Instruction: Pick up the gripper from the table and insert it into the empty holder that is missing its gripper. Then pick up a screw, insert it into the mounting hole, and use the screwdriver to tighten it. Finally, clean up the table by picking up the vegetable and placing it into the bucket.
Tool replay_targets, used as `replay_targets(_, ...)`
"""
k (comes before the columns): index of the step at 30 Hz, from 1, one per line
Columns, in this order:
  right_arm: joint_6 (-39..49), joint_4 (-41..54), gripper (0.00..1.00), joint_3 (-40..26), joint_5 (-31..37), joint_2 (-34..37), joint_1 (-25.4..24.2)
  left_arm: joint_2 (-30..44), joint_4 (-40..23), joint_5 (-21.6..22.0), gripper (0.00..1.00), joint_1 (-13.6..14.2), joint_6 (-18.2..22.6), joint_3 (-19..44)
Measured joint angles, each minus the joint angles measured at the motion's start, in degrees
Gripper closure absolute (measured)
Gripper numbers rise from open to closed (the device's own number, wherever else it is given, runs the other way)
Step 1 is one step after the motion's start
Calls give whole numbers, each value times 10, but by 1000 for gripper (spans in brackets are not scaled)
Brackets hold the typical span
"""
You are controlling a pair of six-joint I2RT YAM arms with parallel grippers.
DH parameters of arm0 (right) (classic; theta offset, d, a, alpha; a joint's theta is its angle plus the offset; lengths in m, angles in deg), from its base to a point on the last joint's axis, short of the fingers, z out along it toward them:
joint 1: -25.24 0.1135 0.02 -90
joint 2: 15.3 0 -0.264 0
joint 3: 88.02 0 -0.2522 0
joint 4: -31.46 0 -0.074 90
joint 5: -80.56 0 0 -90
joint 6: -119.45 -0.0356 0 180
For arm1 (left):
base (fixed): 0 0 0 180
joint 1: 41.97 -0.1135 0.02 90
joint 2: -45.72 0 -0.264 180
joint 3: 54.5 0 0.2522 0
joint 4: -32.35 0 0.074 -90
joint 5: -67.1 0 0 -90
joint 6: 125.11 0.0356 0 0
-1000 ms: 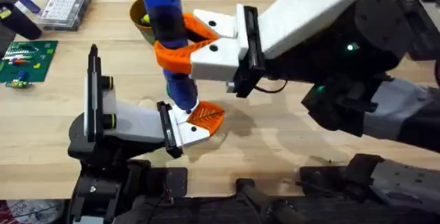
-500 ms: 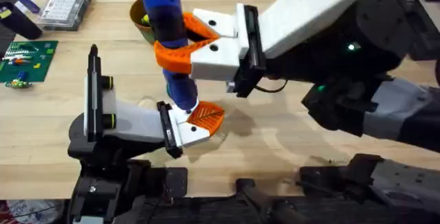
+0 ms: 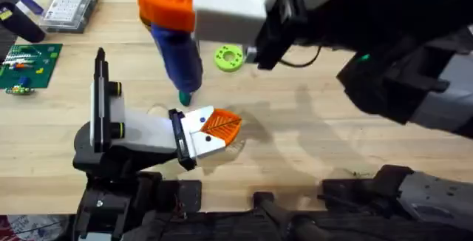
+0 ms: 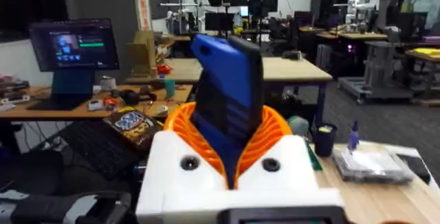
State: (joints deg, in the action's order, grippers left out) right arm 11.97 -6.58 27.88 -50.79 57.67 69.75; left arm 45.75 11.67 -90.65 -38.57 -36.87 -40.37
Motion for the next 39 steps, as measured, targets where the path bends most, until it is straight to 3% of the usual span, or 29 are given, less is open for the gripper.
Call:
replay_targets(23, 62, 46, 974, -12, -32, 0, -15, 0, 0, 0, 990, 0, 0, 0)
replay_targets(29, 158, 147, 974, -13, -28, 0, -15, 0, 0, 0, 990, 0, 0, 0)
replay_targets(33, 231, 223, 974, -14, 14, 0, -15, 0, 0, 0, 990, 0, 0, 0)
replay_targets(39, 326, 320, 974, -15, 145, 0, -20, 0, 0, 0, 990, 0, 0, 0)
